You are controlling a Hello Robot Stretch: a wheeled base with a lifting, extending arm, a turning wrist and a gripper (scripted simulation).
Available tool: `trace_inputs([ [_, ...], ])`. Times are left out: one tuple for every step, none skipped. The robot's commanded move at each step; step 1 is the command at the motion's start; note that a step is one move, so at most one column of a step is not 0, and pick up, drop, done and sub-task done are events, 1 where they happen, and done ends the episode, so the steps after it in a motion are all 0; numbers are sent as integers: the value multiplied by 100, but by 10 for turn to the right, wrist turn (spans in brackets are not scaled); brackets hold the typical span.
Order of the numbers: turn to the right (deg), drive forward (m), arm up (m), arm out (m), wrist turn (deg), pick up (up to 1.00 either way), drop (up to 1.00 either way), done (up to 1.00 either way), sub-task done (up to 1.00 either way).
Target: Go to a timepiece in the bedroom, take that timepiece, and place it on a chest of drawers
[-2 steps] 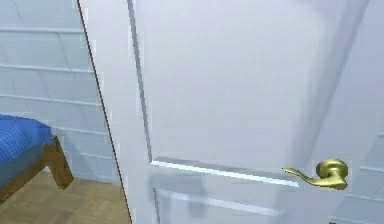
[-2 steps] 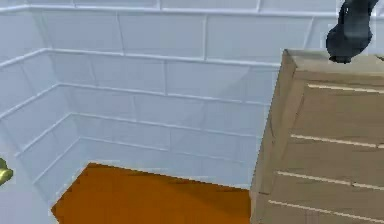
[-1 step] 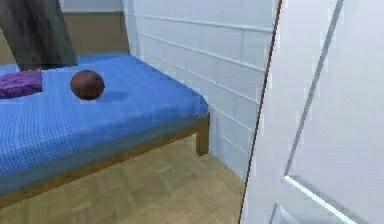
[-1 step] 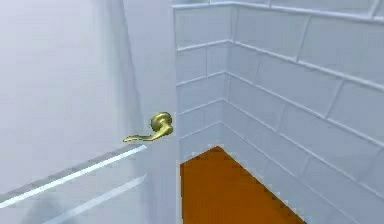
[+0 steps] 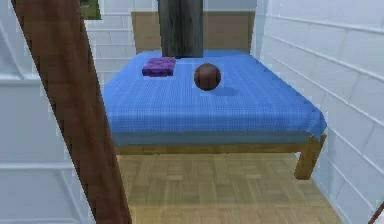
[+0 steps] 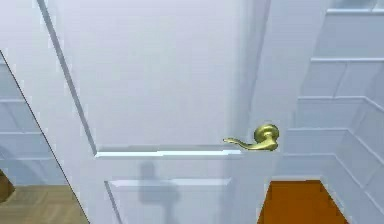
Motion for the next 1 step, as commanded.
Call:
trace_inputs([
  [0, 30, 0, 0, 0, 0, 0, 0, 0],
])
